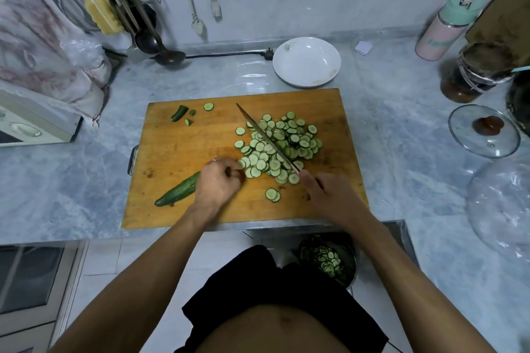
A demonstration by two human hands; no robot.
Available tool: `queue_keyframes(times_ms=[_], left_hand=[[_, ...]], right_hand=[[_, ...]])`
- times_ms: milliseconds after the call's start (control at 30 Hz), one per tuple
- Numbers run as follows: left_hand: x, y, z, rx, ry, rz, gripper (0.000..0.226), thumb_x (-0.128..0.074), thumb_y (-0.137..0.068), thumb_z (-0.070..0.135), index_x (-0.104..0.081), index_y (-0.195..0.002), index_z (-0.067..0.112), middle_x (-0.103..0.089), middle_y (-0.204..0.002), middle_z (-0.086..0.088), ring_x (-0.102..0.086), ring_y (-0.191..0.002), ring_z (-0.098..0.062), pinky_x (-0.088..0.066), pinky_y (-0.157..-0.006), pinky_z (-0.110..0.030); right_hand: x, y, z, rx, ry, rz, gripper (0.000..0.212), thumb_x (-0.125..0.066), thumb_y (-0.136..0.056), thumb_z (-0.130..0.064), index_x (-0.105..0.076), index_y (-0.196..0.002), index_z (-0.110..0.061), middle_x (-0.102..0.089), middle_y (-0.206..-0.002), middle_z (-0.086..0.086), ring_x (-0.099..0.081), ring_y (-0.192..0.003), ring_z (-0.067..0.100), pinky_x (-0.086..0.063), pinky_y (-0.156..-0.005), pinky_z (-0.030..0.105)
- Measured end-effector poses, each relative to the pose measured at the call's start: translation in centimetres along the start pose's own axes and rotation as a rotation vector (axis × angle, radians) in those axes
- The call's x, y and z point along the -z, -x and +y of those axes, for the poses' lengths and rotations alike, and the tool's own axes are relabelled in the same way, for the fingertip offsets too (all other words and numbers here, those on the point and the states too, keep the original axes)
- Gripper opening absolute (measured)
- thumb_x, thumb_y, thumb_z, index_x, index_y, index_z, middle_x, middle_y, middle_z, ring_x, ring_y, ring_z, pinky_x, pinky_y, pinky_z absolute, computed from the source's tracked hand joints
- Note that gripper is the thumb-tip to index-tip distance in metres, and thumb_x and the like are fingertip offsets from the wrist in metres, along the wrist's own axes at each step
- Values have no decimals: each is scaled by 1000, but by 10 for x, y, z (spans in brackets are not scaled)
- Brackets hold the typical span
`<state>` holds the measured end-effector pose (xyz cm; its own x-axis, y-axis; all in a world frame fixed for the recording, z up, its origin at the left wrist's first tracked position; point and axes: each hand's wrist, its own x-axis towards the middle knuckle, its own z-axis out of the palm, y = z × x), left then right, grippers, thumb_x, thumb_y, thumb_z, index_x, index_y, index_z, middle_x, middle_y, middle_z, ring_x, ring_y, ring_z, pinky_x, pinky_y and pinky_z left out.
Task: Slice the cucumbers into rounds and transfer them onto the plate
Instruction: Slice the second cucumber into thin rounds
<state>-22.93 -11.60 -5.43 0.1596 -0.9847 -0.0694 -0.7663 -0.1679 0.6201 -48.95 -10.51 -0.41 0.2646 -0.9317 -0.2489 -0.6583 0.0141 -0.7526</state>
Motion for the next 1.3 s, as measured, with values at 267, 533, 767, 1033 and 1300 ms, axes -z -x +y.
queue_keyframes(times_ms=[267, 533, 767, 1033, 1300], left_hand=[[31, -122, -14, 56, -117, -24, 41, -54, -89, 9, -59, -129, 20, -54, -135, -7, -54, -120, -26, -46, -105, -38], [19, -167, -15, 38, -201, -77, 41, -56, -85, 8, -60, -125, 10, -52, -133, -16, -46, -125, -33, -40, -105, -35], [-5, -100, 6, -21, 217, -127, 57, -53, -80, -11, -57, -133, 9, -59, -132, -7, -53, -124, -22, -33, -99, -15], [35, -73, 47, -598, 144, -110, 39, -43, -76, 7, -72, -102, 11, -67, -107, -1, -61, -102, -15, -53, -86, -30], [27, -83, 75, -506, -341, -583, 44, -45, -91, 31, -54, -134, 29, -47, -140, 1, -44, -127, -20, -41, -100, -38]], right_hand=[[3, -33, -19, 12, 179, 22, 59, -32, -94, -66, -51, -65, -18, -56, -58, -1, -56, -53, 17, -44, -51, 34], [6, -50, -16, -10, 223, 19, 60, -31, -92, -67, -51, -69, -15, -53, -58, 3, -51, -52, 18, -30, -49, 34], [6, -53, -3, -64, 305, 7, 51, -37, -94, -66, -44, -70, -21, -51, -62, 2, -50, -55, 20, -29, -47, 33], [16, -60, -3, -25, 488, -81, 43, -44, -93, -66, -35, -73, -29, -49, -67, -6, -52, -64, 17, -43, -55, 34], [11, -57, -9, 176, 669, -125, 47, -36, -95, -68, -41, -85, -22, -62, -86, 1, -61, -78, 22, -40, -61, 35]])
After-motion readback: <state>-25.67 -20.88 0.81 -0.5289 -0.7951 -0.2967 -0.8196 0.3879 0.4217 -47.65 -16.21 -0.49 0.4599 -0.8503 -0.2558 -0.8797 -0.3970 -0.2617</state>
